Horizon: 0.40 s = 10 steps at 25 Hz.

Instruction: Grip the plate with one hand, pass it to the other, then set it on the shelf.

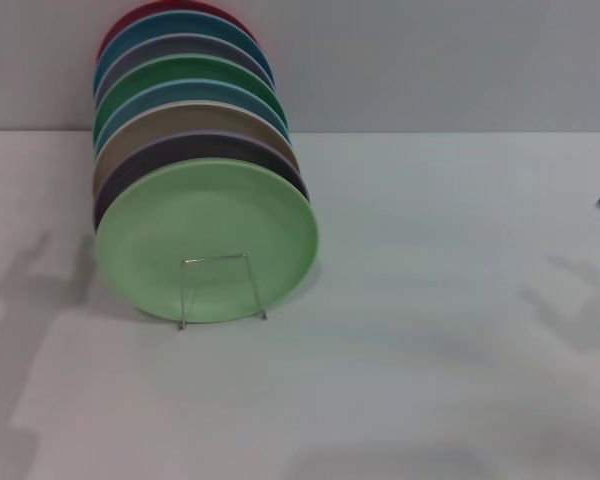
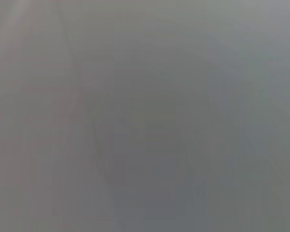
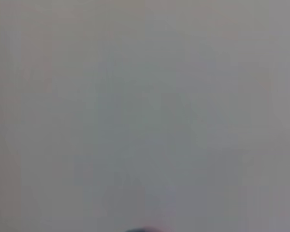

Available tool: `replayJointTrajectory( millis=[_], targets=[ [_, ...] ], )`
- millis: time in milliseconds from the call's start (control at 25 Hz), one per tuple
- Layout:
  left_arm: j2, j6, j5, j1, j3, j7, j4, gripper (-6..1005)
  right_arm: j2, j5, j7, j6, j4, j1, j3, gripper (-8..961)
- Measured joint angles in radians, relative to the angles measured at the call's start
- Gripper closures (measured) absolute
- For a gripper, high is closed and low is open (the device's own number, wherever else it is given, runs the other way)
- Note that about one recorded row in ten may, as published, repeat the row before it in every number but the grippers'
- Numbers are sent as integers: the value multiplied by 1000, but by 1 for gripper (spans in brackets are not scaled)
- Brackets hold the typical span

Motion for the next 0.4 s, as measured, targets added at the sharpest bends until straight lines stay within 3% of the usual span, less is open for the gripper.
replayJointTrajectory(
  millis=[280, 400],
  targets=[
    [-5, -89, -7, 41, 17, -67, -7, 398, 1, 288, -300, -55, -287, 11, 38, 208],
    [-6, -125, -8, 46, 15, -91, -3, 398, 1, 312, -335, -56, -310, 14, 35, 208]
  ],
)
